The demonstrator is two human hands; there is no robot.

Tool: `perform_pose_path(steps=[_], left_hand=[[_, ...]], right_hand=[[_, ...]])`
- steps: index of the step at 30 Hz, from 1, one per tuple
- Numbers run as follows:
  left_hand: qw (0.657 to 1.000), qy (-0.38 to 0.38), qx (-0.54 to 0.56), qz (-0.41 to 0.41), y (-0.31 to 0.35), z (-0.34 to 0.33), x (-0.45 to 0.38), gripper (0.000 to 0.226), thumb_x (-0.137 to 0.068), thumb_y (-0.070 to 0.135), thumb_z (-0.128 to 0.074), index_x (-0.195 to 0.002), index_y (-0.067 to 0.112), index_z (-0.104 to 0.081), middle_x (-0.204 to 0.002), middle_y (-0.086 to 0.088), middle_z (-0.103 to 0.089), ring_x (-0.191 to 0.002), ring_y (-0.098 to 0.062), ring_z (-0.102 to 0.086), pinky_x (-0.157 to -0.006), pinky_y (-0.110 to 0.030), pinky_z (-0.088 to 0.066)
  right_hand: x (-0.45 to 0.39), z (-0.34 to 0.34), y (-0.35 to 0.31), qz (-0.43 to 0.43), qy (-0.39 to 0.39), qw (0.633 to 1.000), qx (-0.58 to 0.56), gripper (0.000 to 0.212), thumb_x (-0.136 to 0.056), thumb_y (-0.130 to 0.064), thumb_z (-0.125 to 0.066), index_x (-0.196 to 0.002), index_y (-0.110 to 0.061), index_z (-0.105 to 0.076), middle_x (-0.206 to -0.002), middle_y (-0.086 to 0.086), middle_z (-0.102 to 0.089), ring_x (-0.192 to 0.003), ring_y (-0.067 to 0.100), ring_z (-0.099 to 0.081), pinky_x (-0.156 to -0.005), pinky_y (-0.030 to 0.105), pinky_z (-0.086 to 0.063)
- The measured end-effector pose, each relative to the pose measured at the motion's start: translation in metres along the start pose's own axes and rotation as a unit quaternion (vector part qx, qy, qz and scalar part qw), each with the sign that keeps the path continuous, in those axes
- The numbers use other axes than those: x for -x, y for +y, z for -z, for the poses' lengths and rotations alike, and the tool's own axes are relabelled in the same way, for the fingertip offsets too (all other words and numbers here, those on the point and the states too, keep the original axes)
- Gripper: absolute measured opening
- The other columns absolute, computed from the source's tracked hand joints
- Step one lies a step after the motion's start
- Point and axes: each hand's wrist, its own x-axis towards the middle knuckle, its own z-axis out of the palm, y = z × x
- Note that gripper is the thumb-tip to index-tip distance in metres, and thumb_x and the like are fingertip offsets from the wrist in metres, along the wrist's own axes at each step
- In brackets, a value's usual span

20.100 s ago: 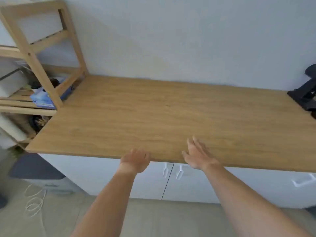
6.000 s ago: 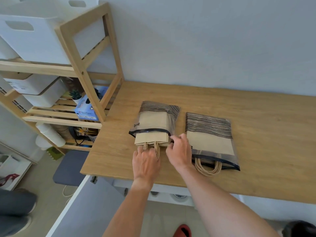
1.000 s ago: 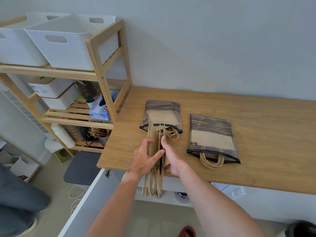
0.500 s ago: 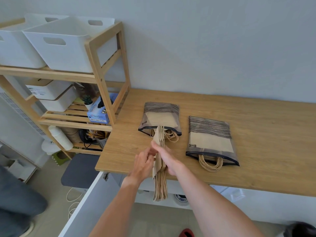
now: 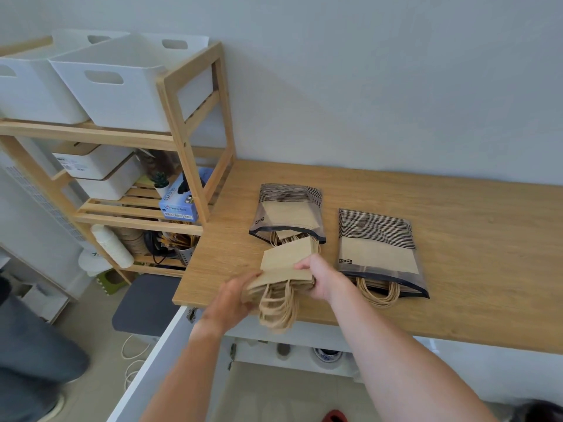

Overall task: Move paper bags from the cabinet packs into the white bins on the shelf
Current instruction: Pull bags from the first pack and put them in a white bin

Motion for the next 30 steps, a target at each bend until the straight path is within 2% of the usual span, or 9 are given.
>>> perform_pose_path(steps=[6,8,11,13,16,18,23,27,30], left_hand=[[0.978,0.164,0.111,-0.064,0.029,0.013,-0.009,0.028,-0.09,0.013,-0.067,-0.116,0.018,-0.057,-0.109,0.01,-0.068,-0.101,-0.004,-0.065,-0.089,-0.024,-0.051],[0.972,0.185,0.135,-0.06,0.034,0.011,-0.013,0.025,-0.095,0.014,-0.06,-0.119,0.015,-0.051,-0.109,0.008,-0.067,-0.1,-0.004,-0.064,-0.084,-0.019,-0.051],[0.973,0.171,0.154,-0.029,0.039,0.009,-0.019,0.025,-0.098,0.011,-0.055,-0.122,0.012,-0.047,-0.112,0.006,-0.065,-0.099,-0.003,-0.063,-0.08,-0.011,-0.048],[0.973,0.16,0.166,0.002,0.043,0.005,-0.021,0.028,-0.099,0.008,-0.052,-0.126,0.012,-0.045,-0.114,0.004,-0.063,-0.102,-0.008,-0.06,-0.081,-0.007,-0.044],[0.968,0.136,0.207,0.043,0.045,0.001,-0.025,0.042,-0.095,0.008,-0.057,-0.134,0.016,-0.042,-0.122,0.004,-0.06,-0.113,-0.012,-0.055,-0.097,-0.027,-0.045],[0.964,0.115,0.23,0.063,0.044,0.001,-0.026,0.057,-0.084,0.009,-0.071,-0.134,0.02,-0.045,-0.121,0.005,-0.061,-0.112,-0.012,-0.057,-0.095,-0.032,-0.048],[0.955,0.187,0.224,0.052,0.046,0.008,-0.032,0.059,-0.069,0.003,-0.077,-0.118,0.019,-0.049,-0.104,0.005,-0.065,-0.098,-0.006,-0.062,-0.081,-0.027,-0.052],[0.956,0.208,0.201,0.046,0.052,0.007,-0.036,0.068,-0.072,-0.007,-0.071,-0.123,0.023,-0.037,-0.105,0.011,-0.058,-0.098,0.001,-0.057,-0.079,-0.01,-0.044],[0.963,0.199,0.172,0.064,0.047,0.011,-0.04,0.05,-0.071,0.0,-0.075,-0.108,0.018,-0.048,-0.097,0.002,-0.06,-0.092,-0.012,-0.058,-0.074,-0.024,-0.047]], right_hand=[[0.015,0.0,-0.009,0.0,-0.078,0.989,-0.122,0.028,-0.095,-0.004,-0.042,-0.111,0.013,-0.056,-0.099,0.029,-0.064,-0.104,0.045,-0.061,-0.082,0.052,-0.057],[0.017,-0.007,-0.012,0.019,-0.1,0.987,-0.128,0.035,-0.085,-0.018,-0.055,-0.11,0.005,-0.065,-0.11,0.028,-0.067,-0.11,0.045,-0.058,-0.091,0.062,-0.049],[0.011,-0.012,-0.015,0.074,-0.047,0.987,-0.131,0.053,-0.071,-0.044,-0.067,-0.113,-0.012,-0.074,-0.123,0.015,-0.07,-0.116,0.031,-0.062,-0.113,0.05,-0.036],[0.008,-0.012,-0.017,0.085,-0.032,0.979,-0.184,0.046,-0.086,-0.052,-0.06,-0.111,-0.016,-0.074,-0.114,0.012,-0.073,-0.111,0.031,-0.066,-0.107,0.048,-0.044],[0.005,-0.008,-0.017,0.094,-0.025,0.972,-0.212,0.046,-0.094,-0.057,-0.053,-0.095,-0.016,-0.073,-0.099,0.011,-0.076,-0.101,0.031,-0.067,-0.094,0.045,-0.051],[0.003,-0.007,-0.014,0.111,-0.011,0.974,-0.196,0.049,-0.093,-0.062,-0.052,-0.102,-0.018,-0.073,-0.101,0.009,-0.075,-0.1,0.029,-0.067,-0.097,0.046,-0.049],[-0.082,0.005,0.009,0.125,0.026,0.98,-0.152,0.116,-0.04,-0.094,-0.068,-0.138,-0.033,-0.056,-0.146,0.003,-0.054,-0.132,0.027,-0.05,-0.114,0.054,-0.032],[0.003,-0.026,-0.009,0.148,0.002,0.985,-0.085,0.08,-0.093,-0.067,-0.047,-0.156,-0.021,-0.029,-0.163,0.005,-0.025,-0.149,0.022,-0.022,-0.12,0.04,-0.014],[0.001,-0.02,-0.013,0.192,-0.004,0.981,-0.034,0.071,-0.101,-0.061,-0.03,-0.158,-0.019,-0.022,-0.165,0.004,-0.02,-0.15,0.021,-0.018,-0.119,0.039,-0.014]])
